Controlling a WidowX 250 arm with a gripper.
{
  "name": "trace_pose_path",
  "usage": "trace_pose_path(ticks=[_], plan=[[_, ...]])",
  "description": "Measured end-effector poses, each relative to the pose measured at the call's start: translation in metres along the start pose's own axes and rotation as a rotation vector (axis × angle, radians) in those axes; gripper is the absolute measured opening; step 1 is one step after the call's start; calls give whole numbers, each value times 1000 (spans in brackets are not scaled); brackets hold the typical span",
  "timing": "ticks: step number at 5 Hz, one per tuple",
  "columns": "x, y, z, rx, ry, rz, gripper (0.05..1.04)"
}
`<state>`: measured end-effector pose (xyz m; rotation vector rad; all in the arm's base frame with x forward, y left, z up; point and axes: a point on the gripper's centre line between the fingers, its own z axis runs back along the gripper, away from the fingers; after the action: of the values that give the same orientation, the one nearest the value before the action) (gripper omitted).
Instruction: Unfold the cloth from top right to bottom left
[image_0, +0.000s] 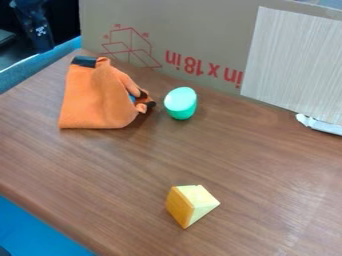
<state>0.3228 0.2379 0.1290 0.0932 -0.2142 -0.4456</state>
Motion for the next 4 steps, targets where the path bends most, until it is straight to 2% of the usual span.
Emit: trace_pose_path(ticks=[1,2,3,4], plan=[[-3,-3,-17,-44,22,9,1001],[-1,9,-33,-65,53,25,1001],[7,24,-48,-104,97,22,1001],[17,30,-57,-121,103,8,1001]])
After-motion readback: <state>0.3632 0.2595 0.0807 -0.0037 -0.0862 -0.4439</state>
